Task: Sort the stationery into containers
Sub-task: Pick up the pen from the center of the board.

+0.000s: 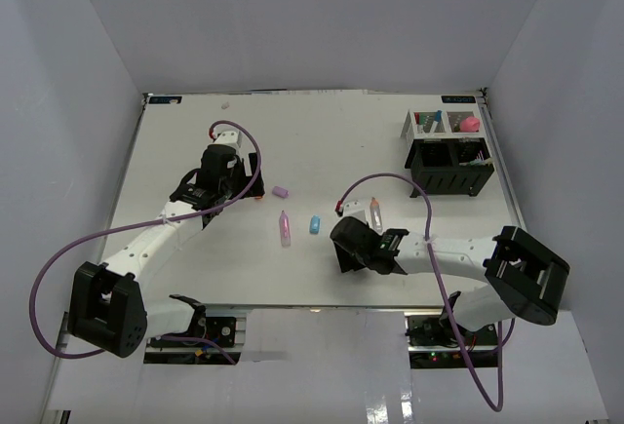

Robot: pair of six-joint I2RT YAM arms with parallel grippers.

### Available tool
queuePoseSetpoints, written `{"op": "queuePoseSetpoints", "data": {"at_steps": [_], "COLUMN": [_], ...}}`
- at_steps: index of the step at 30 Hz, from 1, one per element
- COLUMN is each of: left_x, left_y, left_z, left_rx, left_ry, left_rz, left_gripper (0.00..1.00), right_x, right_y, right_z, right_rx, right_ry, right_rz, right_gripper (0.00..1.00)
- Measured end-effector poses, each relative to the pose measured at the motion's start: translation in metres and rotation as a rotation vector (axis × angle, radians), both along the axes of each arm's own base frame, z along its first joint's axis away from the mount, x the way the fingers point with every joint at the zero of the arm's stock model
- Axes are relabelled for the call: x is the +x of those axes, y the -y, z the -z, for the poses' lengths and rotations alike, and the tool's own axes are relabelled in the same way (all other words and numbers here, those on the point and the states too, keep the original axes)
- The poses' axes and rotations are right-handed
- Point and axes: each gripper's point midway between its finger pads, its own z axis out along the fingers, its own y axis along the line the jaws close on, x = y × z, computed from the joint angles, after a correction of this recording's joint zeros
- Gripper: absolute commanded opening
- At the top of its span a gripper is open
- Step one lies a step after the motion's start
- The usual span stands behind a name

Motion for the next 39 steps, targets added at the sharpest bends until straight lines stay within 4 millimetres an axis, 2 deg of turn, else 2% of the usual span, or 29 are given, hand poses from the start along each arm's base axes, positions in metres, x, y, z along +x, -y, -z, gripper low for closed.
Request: {"op": "queuePoseSetpoints", "data": {"at_steps": [8, 14, 19, 24, 27, 30, 35, 39], "left_x": [0.0, 0.0, 0.0, -0.003, -0.008, -0.015, -0.032, -0.041], "left_y": [0.0, 0.0, 0.002, 0.01, 0.023, 0.041, 0.068, 0.091], "left_z": [0.0, 0.0, 0.0, -0.002, -0.013, -0.041, -0.094, -0.121], "left_rx": [0.0, -0.001, -0.008, -0.049, -0.131, -0.264, -0.462, -0.552], "left_ry": [0.0, 0.0, -0.002, -0.01, 0.0, 0.061, 0.198, 0.273], "left_rz": [0.0, 0.001, 0.006, 0.032, 0.066, 0.125, 0.243, 0.32], "left_gripper": [0.98, 0.98, 0.98, 0.98, 0.98, 0.98, 0.98, 0.98], "right_x": [-0.006, -0.005, -0.005, -0.008, -0.004, 0.004, 0.021, 0.033], "right_y": [-0.003, -0.001, -0.001, 0.0, -0.003, -0.007, -0.024, -0.037], "right_z": [0.001, 0.001, 0.001, -0.005, -0.02, -0.046, -0.102, -0.136], "right_rx": [0.005, -0.002, 0.006, 0.025, 0.063, 0.132, 0.312, 0.423], "right_ry": [-0.002, 0.006, 0.006, 0.014, 0.052, 0.122, 0.268, 0.366], "right_rz": [-0.005, 0.005, 0.014, 0.01, 0.011, 0.015, 0.016, 0.02], "right_gripper": [0.47, 0.34, 0.18, 0.09, 0.08, 0.08, 0.08, 0.08]}}
